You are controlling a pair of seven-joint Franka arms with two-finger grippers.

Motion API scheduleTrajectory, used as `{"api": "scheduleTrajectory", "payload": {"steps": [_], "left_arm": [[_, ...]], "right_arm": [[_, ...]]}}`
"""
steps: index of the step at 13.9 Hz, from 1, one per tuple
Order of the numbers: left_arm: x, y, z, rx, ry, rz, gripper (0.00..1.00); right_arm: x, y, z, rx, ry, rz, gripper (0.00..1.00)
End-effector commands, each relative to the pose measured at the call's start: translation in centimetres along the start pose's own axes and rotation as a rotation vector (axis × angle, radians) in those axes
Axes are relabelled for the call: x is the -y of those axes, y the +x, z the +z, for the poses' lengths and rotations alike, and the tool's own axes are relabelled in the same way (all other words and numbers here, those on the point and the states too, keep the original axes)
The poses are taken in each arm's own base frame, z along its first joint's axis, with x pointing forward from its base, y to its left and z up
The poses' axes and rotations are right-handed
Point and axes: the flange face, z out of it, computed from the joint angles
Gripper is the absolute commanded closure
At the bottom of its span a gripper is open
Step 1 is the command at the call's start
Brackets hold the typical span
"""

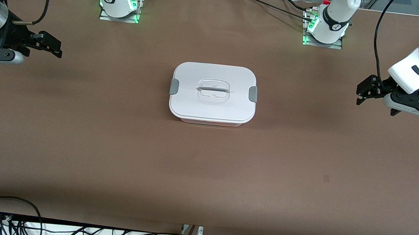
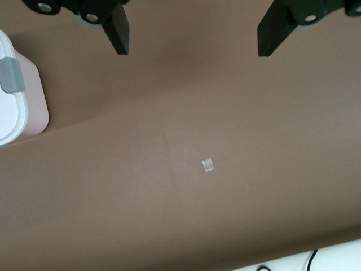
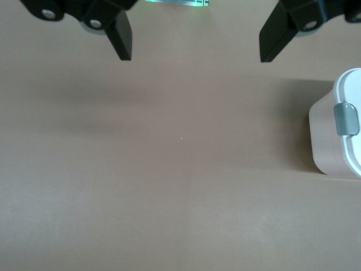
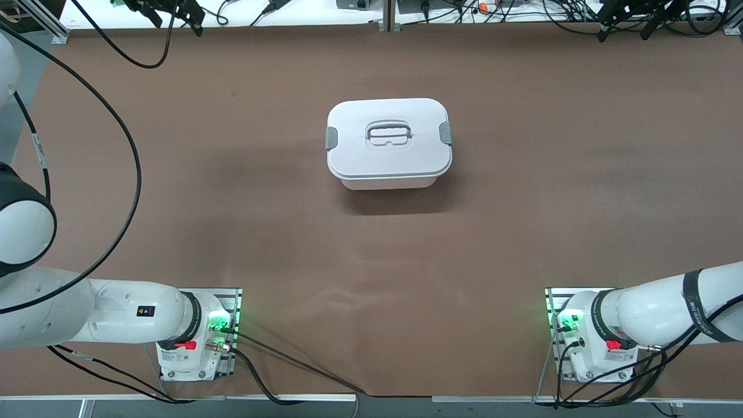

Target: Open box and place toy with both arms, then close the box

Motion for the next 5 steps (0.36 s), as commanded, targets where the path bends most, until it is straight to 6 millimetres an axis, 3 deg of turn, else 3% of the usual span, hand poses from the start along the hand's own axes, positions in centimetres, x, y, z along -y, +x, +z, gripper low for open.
{"api": "scheduleTrajectory", "payload": {"steps": [1,5], "left_arm": [[-0.5,-0.9,0.3,0.031,-0.018,-0.068,0.0],[-0.8,-2.0,0.0,0.114,-0.044,-0.089,0.0]], "right_arm": [[-0.2,0.2,-1.0,-0.028,-0.01,-0.006,0.0],[-1.1,1.5,-2.1,-0.157,-0.013,0.002,0.0]]}}
